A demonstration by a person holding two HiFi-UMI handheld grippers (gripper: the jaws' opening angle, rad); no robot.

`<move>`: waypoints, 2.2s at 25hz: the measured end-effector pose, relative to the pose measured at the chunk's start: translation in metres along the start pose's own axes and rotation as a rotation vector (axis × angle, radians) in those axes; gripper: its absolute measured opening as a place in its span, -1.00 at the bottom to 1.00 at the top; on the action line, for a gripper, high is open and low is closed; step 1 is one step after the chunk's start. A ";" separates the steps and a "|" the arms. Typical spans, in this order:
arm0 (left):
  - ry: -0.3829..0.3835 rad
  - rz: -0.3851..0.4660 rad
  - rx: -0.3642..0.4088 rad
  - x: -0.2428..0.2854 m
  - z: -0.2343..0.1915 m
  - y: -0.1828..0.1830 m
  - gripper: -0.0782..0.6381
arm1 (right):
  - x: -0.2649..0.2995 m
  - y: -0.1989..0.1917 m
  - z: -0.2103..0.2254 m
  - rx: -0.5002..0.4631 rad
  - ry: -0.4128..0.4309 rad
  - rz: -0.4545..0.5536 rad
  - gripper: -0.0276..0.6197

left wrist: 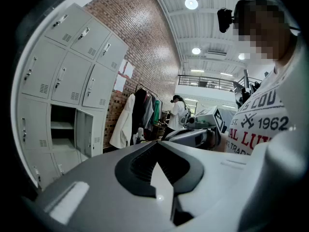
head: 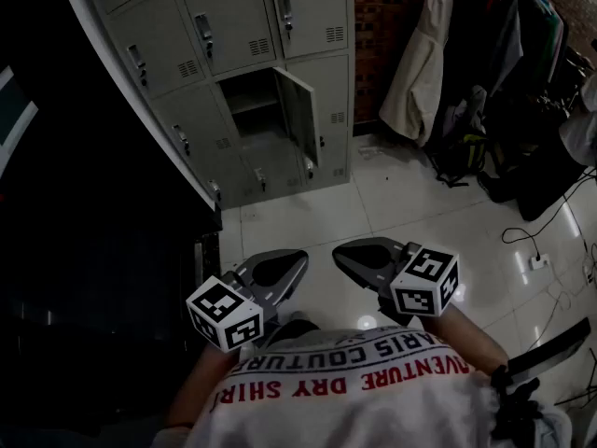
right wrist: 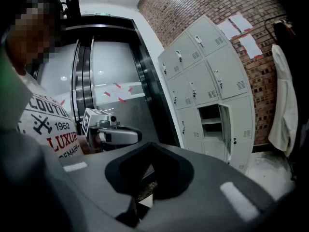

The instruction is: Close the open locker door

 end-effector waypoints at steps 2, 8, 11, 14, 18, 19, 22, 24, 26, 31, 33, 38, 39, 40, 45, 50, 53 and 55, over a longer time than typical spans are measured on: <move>0.000 0.003 -0.009 0.001 0.000 0.000 -0.77 | -0.003 0.001 0.003 0.010 -0.008 -0.001 -0.92; 0.020 0.009 -0.017 0.010 -0.022 -0.003 -0.77 | 0.003 0.009 0.023 0.009 -0.025 0.010 -0.92; 0.004 0.011 -0.010 0.018 -0.035 -0.008 -0.77 | 0.012 0.015 0.036 0.012 -0.033 0.015 -0.92; 0.001 0.015 -0.014 0.023 -0.062 -0.013 -0.77 | 0.032 0.028 0.052 -0.006 -0.043 0.019 -0.92; -0.002 0.007 -0.033 0.034 -0.116 -0.021 -0.77 | 0.069 0.046 0.083 0.003 -0.047 0.004 -0.92; -0.005 0.013 -0.038 0.039 -0.132 -0.023 -0.77 | 0.080 0.050 0.092 0.010 -0.048 -0.002 -0.92; -0.008 0.026 -0.060 0.054 -0.188 -0.031 -0.77 | 0.116 0.065 0.127 0.038 -0.063 -0.012 -0.92; -0.008 0.020 -0.079 0.066 -0.227 -0.036 -0.77 | 0.141 0.078 0.151 0.064 -0.073 -0.014 -0.92; -0.030 0.007 -0.105 0.082 -0.267 -0.041 -0.77 | 0.167 0.093 0.175 0.085 -0.085 -0.017 -0.92; -0.079 -0.023 -0.140 0.114 -0.360 -0.045 -0.77 | 0.223 0.134 0.221 0.104 -0.123 -0.016 -0.92; -0.090 -0.031 -0.147 0.126 -0.387 -0.043 -0.77 | 0.238 0.148 0.234 0.096 -0.131 -0.002 -0.92; -0.094 -0.041 -0.157 0.143 -0.439 -0.041 -0.77 | 0.261 0.160 0.275 0.083 -0.203 -0.032 -0.92; -0.092 -0.044 -0.159 0.144 -0.448 -0.041 -0.77 | 0.260 0.160 0.288 0.093 -0.232 -0.037 -0.92; -0.091 -0.048 -0.160 0.146 -0.455 -0.041 -0.77 | 0.259 0.160 0.302 0.097 -0.264 -0.038 -0.92; -0.083 -0.074 -0.168 0.152 -0.484 -0.048 -0.77 | 0.241 0.179 0.372 0.075 -0.461 0.001 -0.92; -0.096 -0.099 -0.183 0.162 -0.503 -0.056 -0.77 | 0.235 0.196 0.431 0.064 -0.564 -0.008 -0.92; -0.094 -0.116 -0.183 0.166 -0.517 -0.057 -0.77 | 0.234 0.207 0.459 0.092 -0.615 0.021 -0.92; -0.091 -0.125 -0.181 0.169 -0.527 -0.058 -0.77 | 0.235 0.214 0.472 0.107 -0.627 0.052 -0.92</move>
Point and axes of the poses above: the fingertips, and each gripper's own axes: x forward along the fingers, z to its right, y out of its top, the point moved 9 cm from there along -x, backward along the fingers, and after that the axes turned 14 degrees about x, right-handed, at the moved point
